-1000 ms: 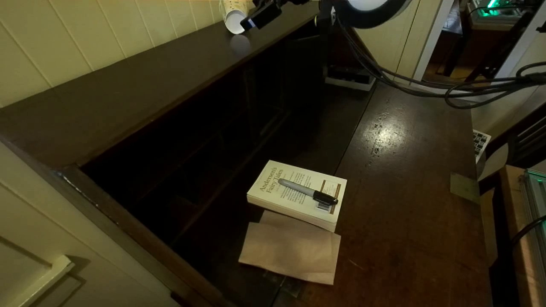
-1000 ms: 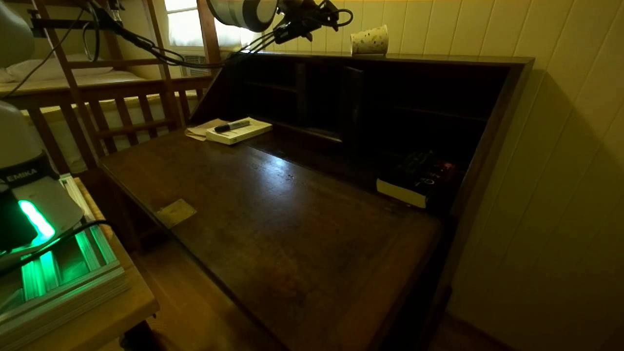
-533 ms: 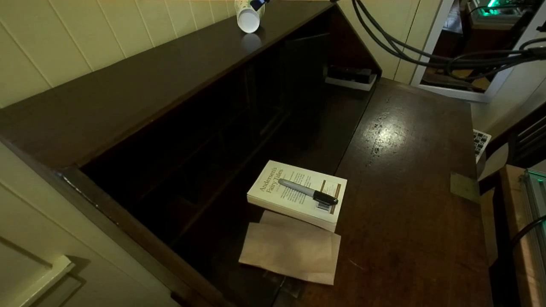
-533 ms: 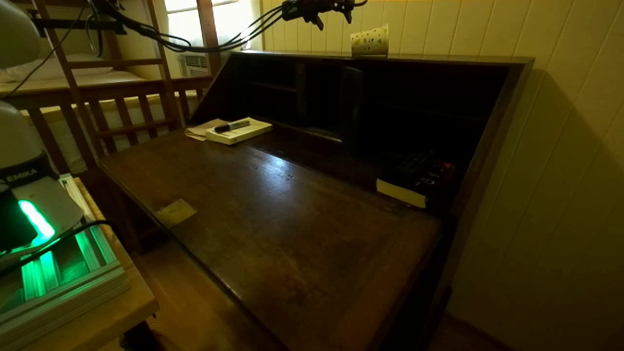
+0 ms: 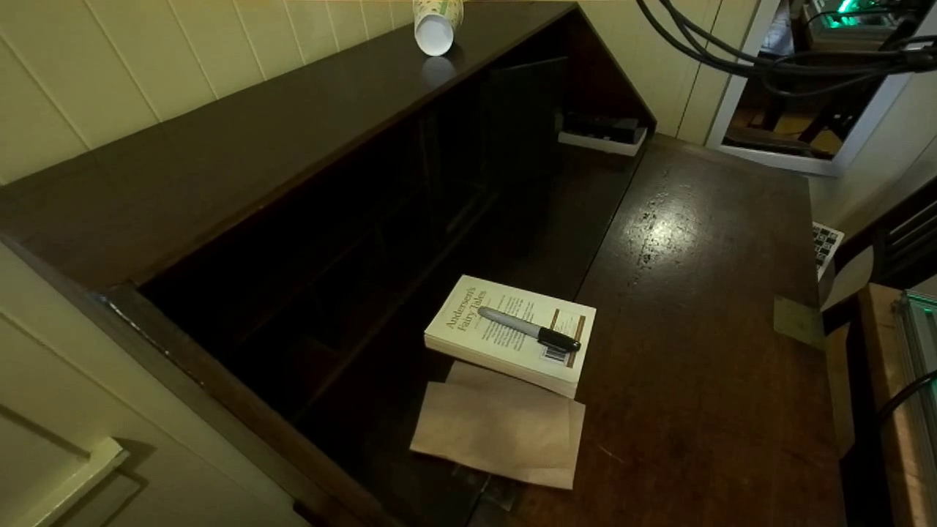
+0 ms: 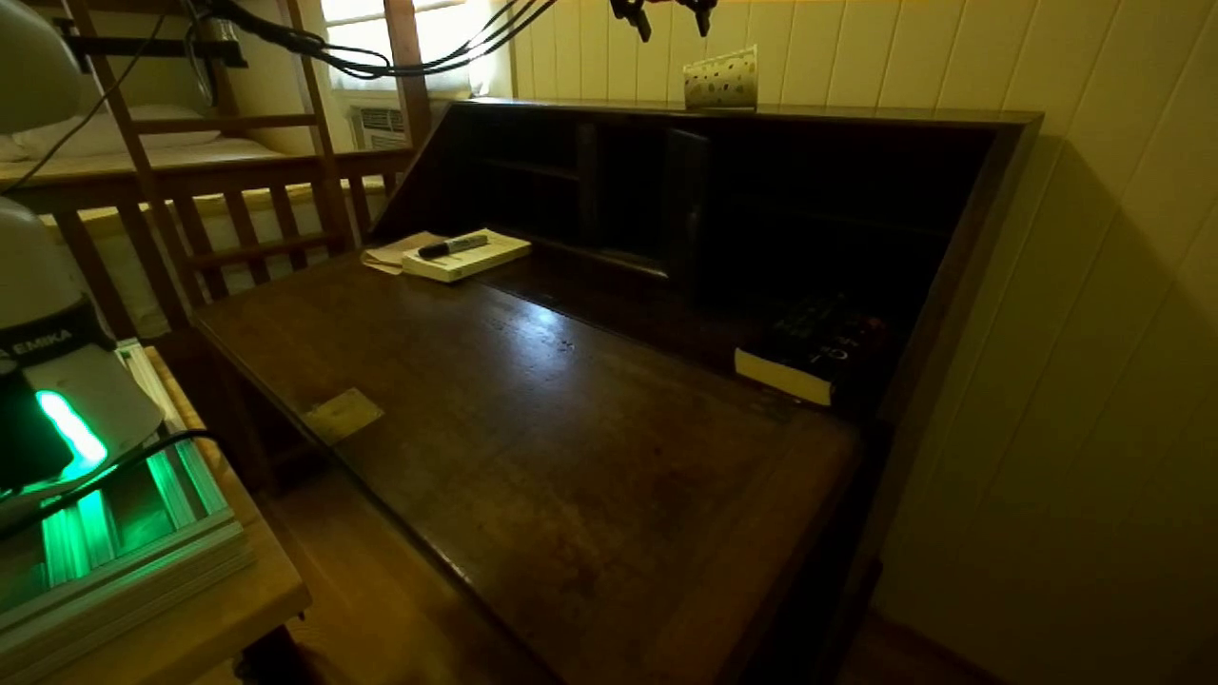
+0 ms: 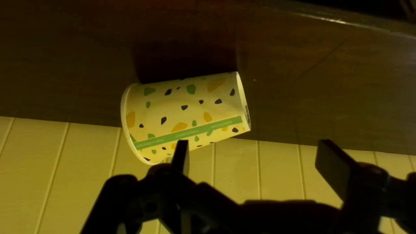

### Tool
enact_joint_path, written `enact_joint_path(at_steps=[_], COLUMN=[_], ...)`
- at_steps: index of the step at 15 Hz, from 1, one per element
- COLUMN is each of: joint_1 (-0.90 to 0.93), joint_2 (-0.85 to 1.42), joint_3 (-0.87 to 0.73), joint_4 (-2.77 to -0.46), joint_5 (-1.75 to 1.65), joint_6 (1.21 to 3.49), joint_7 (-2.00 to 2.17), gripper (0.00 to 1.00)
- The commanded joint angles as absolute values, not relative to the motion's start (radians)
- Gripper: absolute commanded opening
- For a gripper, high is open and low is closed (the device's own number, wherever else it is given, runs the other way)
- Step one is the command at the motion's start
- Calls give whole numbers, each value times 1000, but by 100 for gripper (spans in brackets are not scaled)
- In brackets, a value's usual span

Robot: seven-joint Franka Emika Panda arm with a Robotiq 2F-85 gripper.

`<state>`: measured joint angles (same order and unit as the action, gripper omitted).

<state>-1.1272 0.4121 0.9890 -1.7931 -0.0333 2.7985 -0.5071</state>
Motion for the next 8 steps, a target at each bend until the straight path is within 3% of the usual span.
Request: enact_joint_path(at_steps=[1, 8], joint_1=[-1074, -1055], joint_2=[383, 382], joint_3=[926, 909], joint_4=[-1794, -1796], joint_5=[50, 53], joint_6=[2800, 2801], joint_7=[-562, -564], gripper=[100, 100])
